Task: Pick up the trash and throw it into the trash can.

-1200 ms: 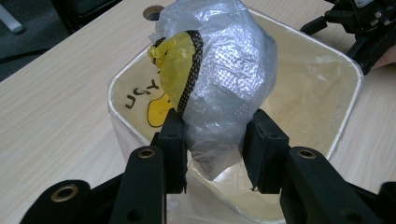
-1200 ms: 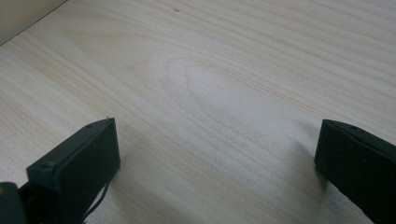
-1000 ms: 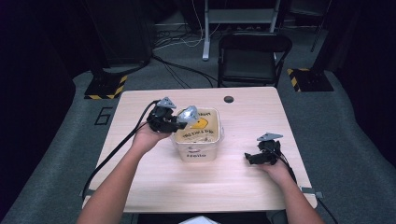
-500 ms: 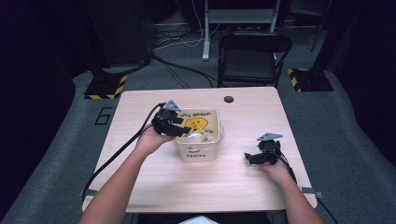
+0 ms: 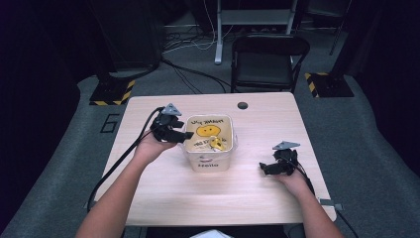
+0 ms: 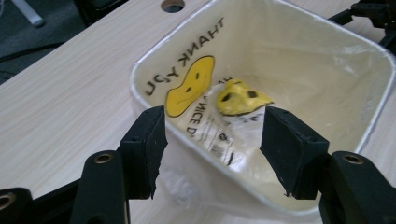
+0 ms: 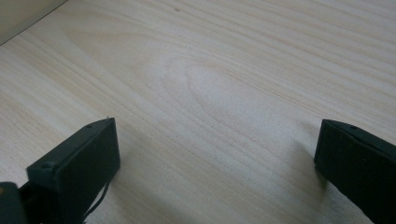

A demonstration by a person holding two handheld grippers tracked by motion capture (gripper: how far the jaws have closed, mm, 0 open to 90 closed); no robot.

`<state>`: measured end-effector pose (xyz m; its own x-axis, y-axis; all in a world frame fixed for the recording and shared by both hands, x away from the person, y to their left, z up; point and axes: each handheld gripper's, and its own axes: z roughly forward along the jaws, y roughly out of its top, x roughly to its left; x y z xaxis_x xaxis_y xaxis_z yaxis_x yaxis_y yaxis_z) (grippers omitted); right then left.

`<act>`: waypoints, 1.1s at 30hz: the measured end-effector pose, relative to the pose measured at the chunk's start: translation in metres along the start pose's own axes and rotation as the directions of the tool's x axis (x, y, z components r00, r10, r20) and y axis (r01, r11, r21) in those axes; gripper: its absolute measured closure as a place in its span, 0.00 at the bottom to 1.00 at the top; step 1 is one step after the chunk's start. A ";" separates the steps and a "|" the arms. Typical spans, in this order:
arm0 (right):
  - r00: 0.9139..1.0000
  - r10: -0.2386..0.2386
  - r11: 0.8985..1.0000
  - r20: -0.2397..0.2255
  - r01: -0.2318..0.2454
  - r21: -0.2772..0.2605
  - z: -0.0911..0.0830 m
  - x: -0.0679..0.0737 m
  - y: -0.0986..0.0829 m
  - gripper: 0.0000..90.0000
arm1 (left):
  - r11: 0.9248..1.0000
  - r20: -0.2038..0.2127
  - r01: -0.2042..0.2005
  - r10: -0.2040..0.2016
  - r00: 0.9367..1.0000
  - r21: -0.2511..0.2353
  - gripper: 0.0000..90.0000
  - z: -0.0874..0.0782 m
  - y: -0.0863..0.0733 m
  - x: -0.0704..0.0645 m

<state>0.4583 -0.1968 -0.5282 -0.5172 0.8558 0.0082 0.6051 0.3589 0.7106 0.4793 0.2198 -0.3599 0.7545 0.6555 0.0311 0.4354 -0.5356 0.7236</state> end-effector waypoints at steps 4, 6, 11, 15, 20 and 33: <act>1.000 0.000 1.000 0.000 0.000 0.000 0.000 0.000 0.000 0.00 | 1.000 -0.017 0.027 -0.027 0.999 -0.010 0.44 -0.009 -0.006 0.007; 1.000 0.002 1.000 0.000 -0.002 0.000 0.000 0.000 0.000 0.00 | 0.999 -0.019 0.043 -0.043 0.999 -0.029 0.44 -0.016 -0.010 0.012; 1.000 0.003 1.000 0.001 -0.003 0.000 0.000 0.000 0.000 0.00 | 0.996 -0.038 0.068 -0.070 0.997 -0.060 0.44 -0.031 -0.021 0.019; 1.000 0.004 1.000 0.004 -0.004 -0.001 0.000 0.000 0.000 0.00 | 0.995 -0.043 0.075 -0.078 0.996 -0.072 0.44 -0.037 -0.027 0.020; 1.000 0.007 1.000 0.005 -0.007 0.000 0.000 0.001 0.000 0.00 | 0.993 -0.055 0.076 -0.081 0.995 -0.087 0.44 -0.045 -0.040 0.021; 1.000 0.009 1.000 0.006 -0.009 0.000 0.000 0.001 0.000 0.00 | 0.988 -0.115 0.123 -0.133 0.984 -0.088 0.43 -0.048 -0.094 0.032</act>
<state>0.4575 -0.1961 -0.5282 -0.5080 0.8613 0.0108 0.6098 0.3508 0.7107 0.4392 0.3167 -0.3937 0.6284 0.7777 0.0141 0.4797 -0.4017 0.7801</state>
